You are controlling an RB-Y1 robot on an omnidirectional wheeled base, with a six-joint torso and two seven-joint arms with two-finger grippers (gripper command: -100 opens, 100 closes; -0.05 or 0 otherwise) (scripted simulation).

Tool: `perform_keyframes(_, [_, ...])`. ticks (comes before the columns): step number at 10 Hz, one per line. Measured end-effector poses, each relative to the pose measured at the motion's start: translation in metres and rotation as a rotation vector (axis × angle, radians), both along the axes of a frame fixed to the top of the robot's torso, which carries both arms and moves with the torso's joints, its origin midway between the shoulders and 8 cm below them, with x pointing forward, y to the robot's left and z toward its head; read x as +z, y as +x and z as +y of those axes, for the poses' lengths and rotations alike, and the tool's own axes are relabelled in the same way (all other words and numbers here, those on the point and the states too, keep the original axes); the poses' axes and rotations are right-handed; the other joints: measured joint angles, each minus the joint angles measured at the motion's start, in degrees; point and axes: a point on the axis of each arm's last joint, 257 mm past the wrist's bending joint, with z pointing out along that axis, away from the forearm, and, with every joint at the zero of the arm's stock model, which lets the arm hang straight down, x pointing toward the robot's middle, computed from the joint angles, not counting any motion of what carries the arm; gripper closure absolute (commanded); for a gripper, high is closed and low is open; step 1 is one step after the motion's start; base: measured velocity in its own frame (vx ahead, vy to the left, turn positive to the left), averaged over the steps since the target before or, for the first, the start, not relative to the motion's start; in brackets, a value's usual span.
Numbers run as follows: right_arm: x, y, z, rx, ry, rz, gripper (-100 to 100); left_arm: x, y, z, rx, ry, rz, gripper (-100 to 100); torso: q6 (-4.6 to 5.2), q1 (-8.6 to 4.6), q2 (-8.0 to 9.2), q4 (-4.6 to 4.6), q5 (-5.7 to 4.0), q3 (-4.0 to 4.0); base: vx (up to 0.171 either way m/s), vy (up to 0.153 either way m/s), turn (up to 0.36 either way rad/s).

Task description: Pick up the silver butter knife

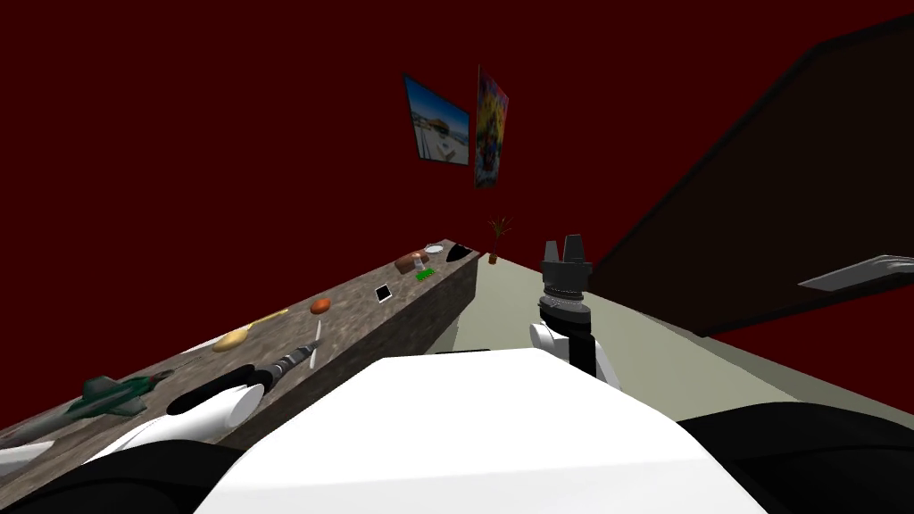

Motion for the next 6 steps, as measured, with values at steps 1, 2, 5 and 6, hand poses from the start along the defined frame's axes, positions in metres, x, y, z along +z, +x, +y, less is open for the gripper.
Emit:
perform_keyframes(1, [0.0,0.0,0.0,0.0,0.0,0.0,0,-0.001,-0.004,0.004,-0.001,0.007,0.02,-100,0.0,0.03,0.02,0.0,0.01,0.01,0.09,0.028,-0.096])
perform_keyframes(2, [0.0,0.0,0.0,0.0,0.0,0.0,0,-0.002,-0.01,0.008,0.002,0.009,0.04,-100,-0.01,0.01,0.04,0.01,0.0,0.02,0.087,0.01,-0.1])
perform_keyframes(5, [0.0,0.0,0.0,0.0,0.0,0.0,0,-0.004,-0.015,0.013,0.003,0.012,0.065,-100,-0.04,-0.12,0.32,0.07,-0.02,0.18,0.025,0.018,-0.038])
perform_keyframes(6, [0.0,0.0,0.0,0.0,0.0,0.0,0,-0.012,-0.019,0.013,0.01,0.011,0.068,-100,-0.01,0.04,0.29,0.07,0.01,0.17,0.046,0.089,-0.109])
